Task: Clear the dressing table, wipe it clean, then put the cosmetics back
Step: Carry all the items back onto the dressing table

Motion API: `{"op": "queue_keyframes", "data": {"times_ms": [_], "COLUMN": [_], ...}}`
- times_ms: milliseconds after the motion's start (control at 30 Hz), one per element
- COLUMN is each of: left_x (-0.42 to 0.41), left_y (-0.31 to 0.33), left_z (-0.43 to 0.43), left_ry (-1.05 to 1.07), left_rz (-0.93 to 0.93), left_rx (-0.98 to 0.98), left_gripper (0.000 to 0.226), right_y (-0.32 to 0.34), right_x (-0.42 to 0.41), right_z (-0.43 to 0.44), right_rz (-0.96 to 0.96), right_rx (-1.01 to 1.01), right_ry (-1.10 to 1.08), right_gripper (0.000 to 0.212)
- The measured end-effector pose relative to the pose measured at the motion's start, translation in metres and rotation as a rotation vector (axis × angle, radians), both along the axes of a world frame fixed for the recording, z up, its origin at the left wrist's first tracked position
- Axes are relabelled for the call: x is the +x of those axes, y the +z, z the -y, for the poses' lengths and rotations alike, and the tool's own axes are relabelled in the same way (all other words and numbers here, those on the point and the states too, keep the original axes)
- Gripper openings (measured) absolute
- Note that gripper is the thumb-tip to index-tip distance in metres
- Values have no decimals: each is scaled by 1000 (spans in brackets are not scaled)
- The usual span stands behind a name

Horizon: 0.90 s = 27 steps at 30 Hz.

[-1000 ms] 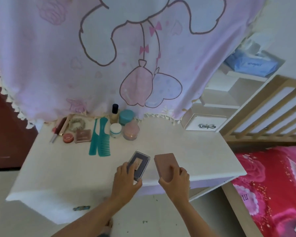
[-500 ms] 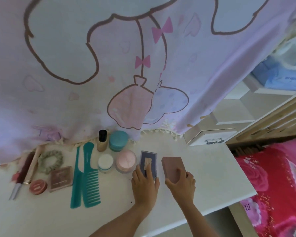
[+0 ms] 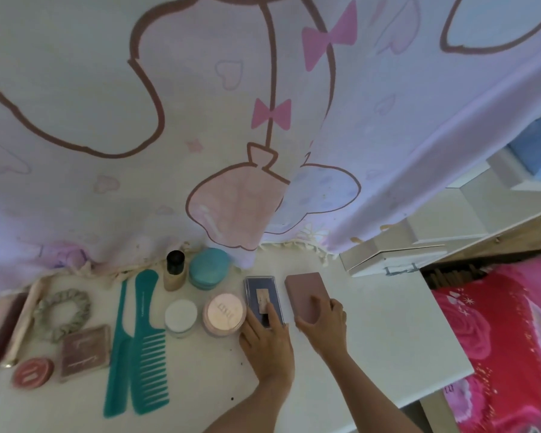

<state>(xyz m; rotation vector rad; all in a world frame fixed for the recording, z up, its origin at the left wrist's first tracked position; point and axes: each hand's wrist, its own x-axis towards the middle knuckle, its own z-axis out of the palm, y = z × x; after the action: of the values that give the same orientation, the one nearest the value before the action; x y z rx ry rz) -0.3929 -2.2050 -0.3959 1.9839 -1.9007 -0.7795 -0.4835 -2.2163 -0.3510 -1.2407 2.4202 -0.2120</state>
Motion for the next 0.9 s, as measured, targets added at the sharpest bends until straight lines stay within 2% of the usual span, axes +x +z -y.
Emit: {"op": "queue_keyframes", "data": {"times_ms": [133,267,400,467,600,667,767,900], "left_x": [-11,-22,-26,-26,-25,-23,-15,2], "left_y": [12,19,26,27,30,34,41,52], "left_z": [18,46,65,69,73,74,73,73], "left_ry": [56,170,346,339,328,291,244,148], "left_rz": [-16,-142,-149,-120,-75,-79,-113,-189], "left_rx": [67,186,238,329,364,414,439,397], "left_gripper": [70,72,71,72,71,71,69,60], "right_y": [0,-2,-2,-3,-5,-5,-5,-6], "right_x": [-9,-14,-14,-13,-6,-2,8,24], "right_z": [2,0,5,9,20,28,42,57], "right_rz": [24,60,75,79,109,127,139,117], "right_rx": [7,6,2,0,-8,-14,-27,-8], "right_ry": [-20,-65,-75,-66,-32,-6,42,107], "right_gripper": [65,65,65,66,68,63,52,49]}}
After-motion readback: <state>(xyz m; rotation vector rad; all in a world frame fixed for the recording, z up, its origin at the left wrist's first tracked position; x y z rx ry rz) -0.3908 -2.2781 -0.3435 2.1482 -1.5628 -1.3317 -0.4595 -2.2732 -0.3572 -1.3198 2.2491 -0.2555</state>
